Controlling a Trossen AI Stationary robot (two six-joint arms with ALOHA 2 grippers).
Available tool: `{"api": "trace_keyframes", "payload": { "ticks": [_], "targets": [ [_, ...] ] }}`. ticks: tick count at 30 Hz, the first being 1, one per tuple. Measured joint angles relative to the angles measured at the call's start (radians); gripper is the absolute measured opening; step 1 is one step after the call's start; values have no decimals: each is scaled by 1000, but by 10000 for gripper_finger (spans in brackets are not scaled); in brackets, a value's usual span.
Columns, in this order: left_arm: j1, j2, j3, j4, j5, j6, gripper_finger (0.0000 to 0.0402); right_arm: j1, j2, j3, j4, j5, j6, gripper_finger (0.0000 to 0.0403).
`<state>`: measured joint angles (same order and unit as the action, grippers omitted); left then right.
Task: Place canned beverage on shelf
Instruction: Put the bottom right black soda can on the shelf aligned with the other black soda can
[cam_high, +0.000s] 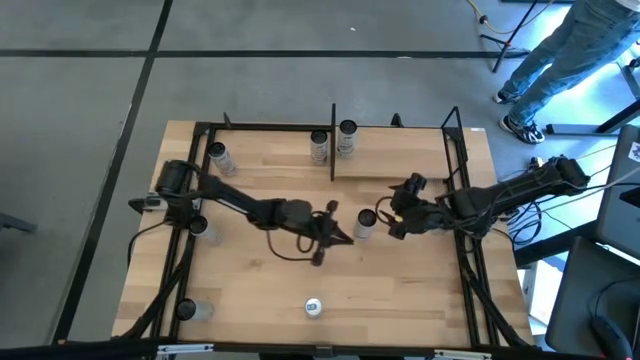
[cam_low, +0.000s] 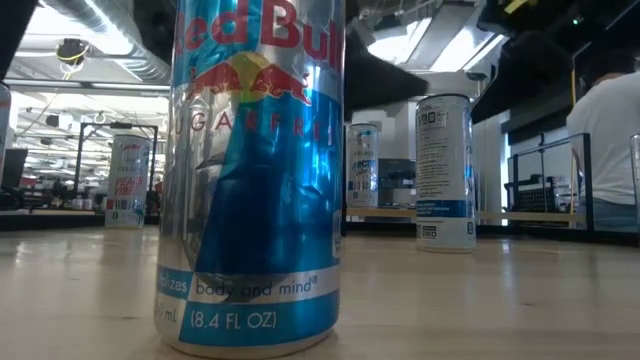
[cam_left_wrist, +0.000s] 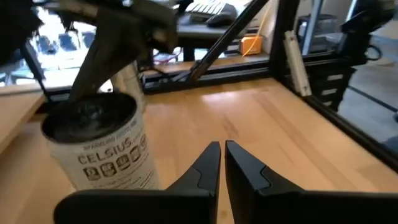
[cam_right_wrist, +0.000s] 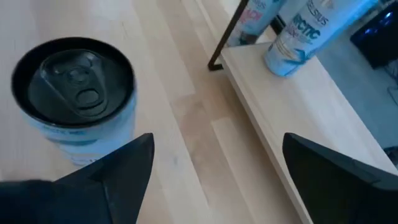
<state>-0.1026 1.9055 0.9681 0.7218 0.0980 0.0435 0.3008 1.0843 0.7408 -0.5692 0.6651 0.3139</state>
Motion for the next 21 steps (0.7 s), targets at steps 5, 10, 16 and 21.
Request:
{"api": "trace_keyframes", "payload": {
  "ticks": [5, 10, 16, 21],
  "targets": [
    [14, 78, 67, 5, -2, -15, 11, 0, 0, -1, 77, 6, -11, 338],
    [22, 100, 83, 1, -33, -15, 11, 0, 0, -1, 93, -28, -25, 338],
    [24, 96, 83, -1, -114, -15, 11, 0, -1, -1, 97, -77, -6, 338],
    [22, 92, 83, -32, -153, -15, 11, -1, -1, 0, 95, -112, -4, 338]
  ]
}}
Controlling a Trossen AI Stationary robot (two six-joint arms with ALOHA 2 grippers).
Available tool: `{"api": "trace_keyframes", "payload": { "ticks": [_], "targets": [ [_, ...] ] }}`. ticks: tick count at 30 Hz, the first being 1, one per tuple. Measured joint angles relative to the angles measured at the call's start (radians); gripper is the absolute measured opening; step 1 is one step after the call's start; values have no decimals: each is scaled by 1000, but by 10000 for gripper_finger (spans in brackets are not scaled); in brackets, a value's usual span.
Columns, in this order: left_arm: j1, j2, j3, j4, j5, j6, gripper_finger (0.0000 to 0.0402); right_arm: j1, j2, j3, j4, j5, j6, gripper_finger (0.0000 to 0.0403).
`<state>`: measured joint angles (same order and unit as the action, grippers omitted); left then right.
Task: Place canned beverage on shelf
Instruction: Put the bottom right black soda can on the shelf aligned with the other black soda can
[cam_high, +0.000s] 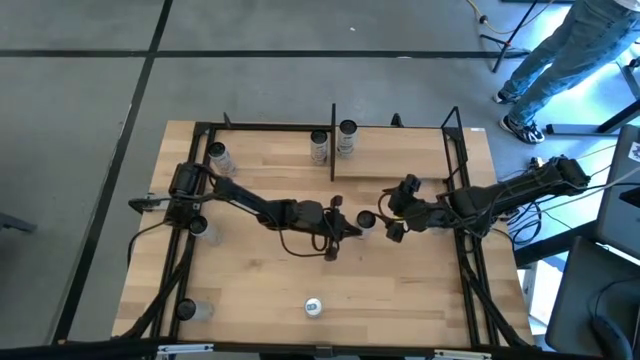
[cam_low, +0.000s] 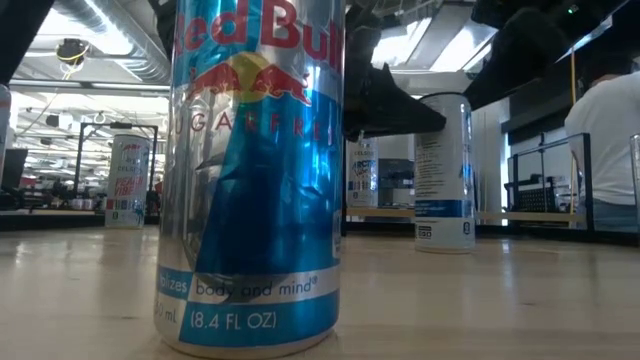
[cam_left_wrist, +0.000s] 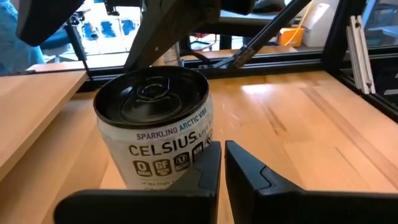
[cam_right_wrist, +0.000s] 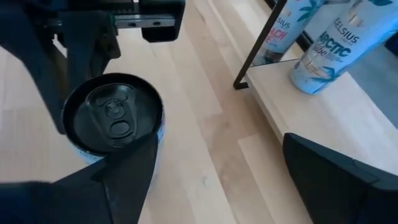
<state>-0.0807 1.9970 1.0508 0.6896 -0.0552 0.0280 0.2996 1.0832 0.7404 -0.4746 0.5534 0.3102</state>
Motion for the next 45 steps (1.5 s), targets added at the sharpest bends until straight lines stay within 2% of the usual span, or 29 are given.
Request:
{"api": "trace_keyframes", "payload": {
  "ticks": [8, 14, 18, 23, 26, 31, 34, 41, 45],
  "targets": [
    [0, -74, 0, -166, -25, 0, 11, 1, 0, 1, -2, -40, 26, 338],
    [0, -99, 0, -235, -135, 0, 11, 2, 0, 1, 11, -136, 25, 338],
    [-6, -99, 0, -259, -235, -1, 11, 2, 3, 19, -19, -236, 22, 338],
    [-40, -173, -1, -343, -239, 6, 11, 2, 2, 68, -28, -372, 25, 338],
    [-68, -244, 1, -439, -242, 13, 11, 2, 1, 71, -14, -362, 17, 338],
    [-123, -321, 0, -589, -294, 33, 11, 2, 1, 6, 30, -237, 2, 338],
    [-152, -319, 0, -592, -320, 55, 11, 1, 1, -72, 133, -199, -1, 338],
    [-157, -313, 0, -584, -330, 86, 11, 1, 8, -281, 543, -161, -53, 338],
    [-157, -313, 0, -572, -328, 88, 11, 1, 44, -348, 755, -155, -96, 338]
  ]
}}
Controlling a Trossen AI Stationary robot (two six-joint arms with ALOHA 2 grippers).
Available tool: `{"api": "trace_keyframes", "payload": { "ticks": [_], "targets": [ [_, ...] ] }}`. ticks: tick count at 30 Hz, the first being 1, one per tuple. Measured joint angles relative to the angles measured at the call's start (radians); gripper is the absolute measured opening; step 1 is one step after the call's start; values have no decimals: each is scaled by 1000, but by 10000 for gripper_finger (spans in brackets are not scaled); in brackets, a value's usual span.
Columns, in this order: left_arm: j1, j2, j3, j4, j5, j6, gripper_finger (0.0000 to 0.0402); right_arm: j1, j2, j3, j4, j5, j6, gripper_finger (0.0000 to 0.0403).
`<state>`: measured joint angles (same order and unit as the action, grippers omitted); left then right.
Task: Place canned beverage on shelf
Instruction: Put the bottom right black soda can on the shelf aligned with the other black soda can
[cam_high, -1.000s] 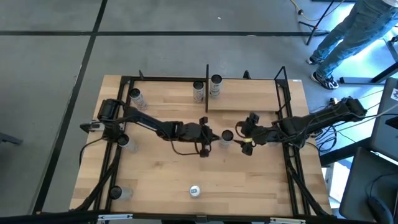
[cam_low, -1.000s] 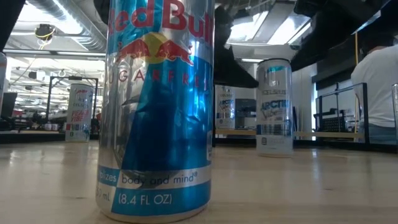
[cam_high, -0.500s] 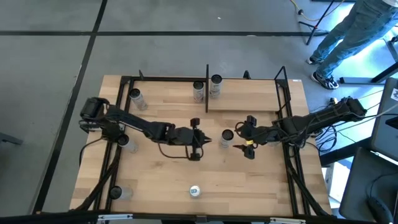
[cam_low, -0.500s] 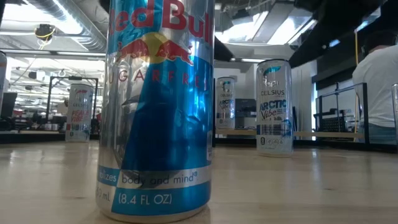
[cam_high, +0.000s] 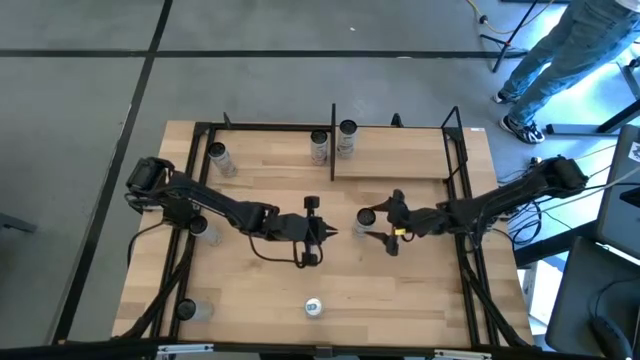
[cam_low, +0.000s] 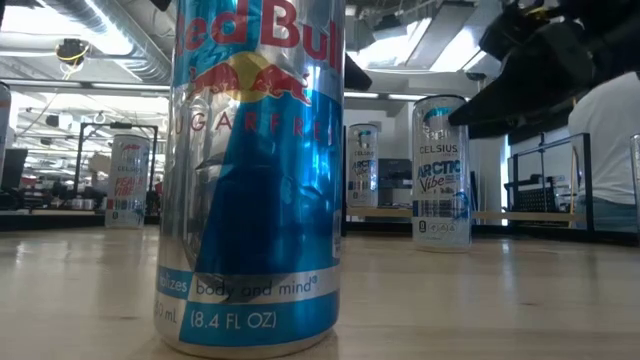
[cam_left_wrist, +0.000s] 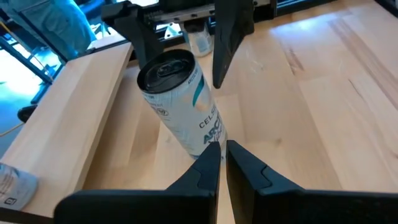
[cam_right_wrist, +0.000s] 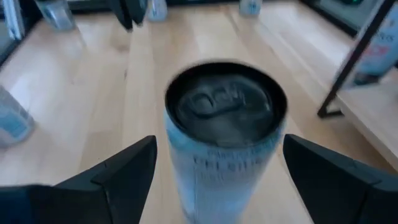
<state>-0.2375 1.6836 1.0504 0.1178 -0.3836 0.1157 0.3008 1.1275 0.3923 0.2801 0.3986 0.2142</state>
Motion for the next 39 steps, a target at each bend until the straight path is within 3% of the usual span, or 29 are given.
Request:
{"api": "trace_keyframes", "payload": {
  "ticks": [7, 11, 15, 19, 23, 29, 33, 39],
  "targets": [
    [3, 0, 0, 10, 1, 1, 11, 0, 124, -9, 200, 39, -90, 334],
    [-2, -1, 0, 6, 1, 4, 11, 0, 163, -9, 253, 45, -109, 292],
    [-19, -15, 0, -17, 1, 40, 11, 0, 165, -8, 256, 61, -111, 217],
    [-33, -54, -5, -67, 5, 52, 11, 0, 157, 20, 220, 60, -173, 217],
    [-39, -120, -70, -72, 4, 51, 11, -14, 139, 131, 105, 81, -272, 217],
    [-31, -270, -247, 2, 8, 10, 11, -151, 133, 320, -171, 41, -341, 217],
    [-32, -361, -330, 27, 10, -37, 11, -273, 132, 379, -200, -28, -401, 217],
    [-31, -417, -380, 24, 2, -81, 11, -491, 133, 386, -169, -240, -432, 217]
  ]
}}
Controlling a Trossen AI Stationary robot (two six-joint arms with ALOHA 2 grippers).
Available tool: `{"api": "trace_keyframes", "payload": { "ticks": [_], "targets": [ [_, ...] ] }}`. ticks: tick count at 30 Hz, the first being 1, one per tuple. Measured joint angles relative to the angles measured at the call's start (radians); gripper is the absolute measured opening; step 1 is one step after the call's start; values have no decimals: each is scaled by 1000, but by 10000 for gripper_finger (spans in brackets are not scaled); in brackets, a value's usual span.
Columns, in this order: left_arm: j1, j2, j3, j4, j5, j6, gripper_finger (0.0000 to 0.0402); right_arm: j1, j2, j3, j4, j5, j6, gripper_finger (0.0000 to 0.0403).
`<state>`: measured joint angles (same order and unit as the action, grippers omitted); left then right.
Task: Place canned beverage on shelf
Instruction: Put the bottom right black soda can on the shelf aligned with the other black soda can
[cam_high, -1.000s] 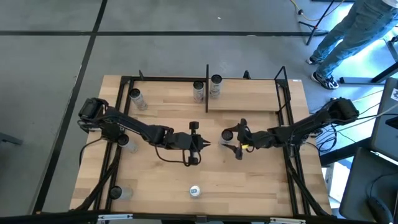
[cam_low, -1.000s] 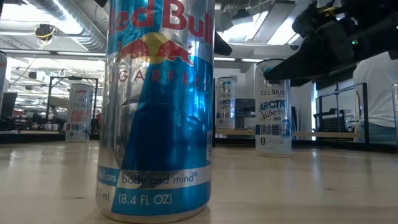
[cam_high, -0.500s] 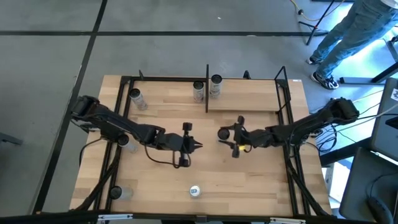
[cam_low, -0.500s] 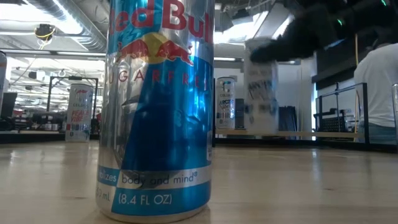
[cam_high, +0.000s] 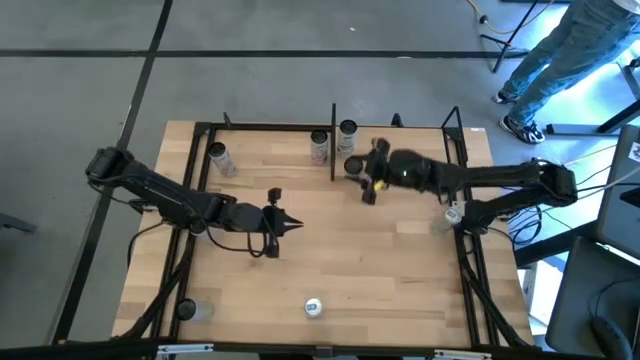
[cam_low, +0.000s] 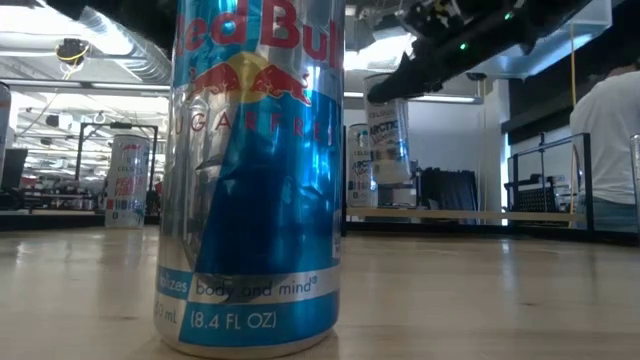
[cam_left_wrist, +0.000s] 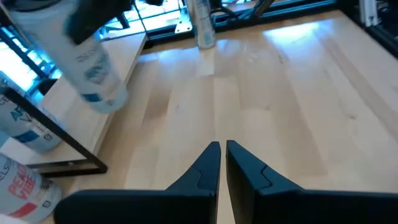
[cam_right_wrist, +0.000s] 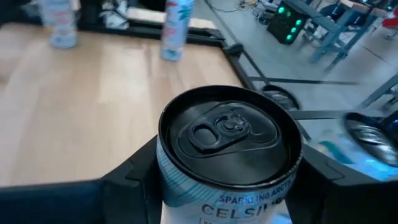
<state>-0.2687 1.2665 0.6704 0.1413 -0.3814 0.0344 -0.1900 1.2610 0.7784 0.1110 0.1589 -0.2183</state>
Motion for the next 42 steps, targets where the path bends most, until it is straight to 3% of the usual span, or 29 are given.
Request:
{"api": "trace_keyframes", "payload": {
  "ticks": [5, 9, 19, 31, 38, 42],
  "targets": [
    [2, 0, 0, 20, 1, 10, 11, -140, 18, -13, 84, -170, 1, 217],
    [5, 0, 0, 34, 1, 23, 11, -200, 69, -13, 156, -242, 2, 217],
    [5, 0, 0, 34, 1, 24, 11, -226, 182, -14, 256, -230, 9, 217],
    [5, 1, 0, 34, 35, 21, 11, -236, 199, -14, 261, -222, 12, 218],
    [4, 1, 0, 34, 35, 21, 11, -236, 197, -13, 262, -222, 12, 319],
    [5, 1, 0, 34, 35, 21, 11, -236, 194, -10, 258, -222, 12, 348]
  ]
}}
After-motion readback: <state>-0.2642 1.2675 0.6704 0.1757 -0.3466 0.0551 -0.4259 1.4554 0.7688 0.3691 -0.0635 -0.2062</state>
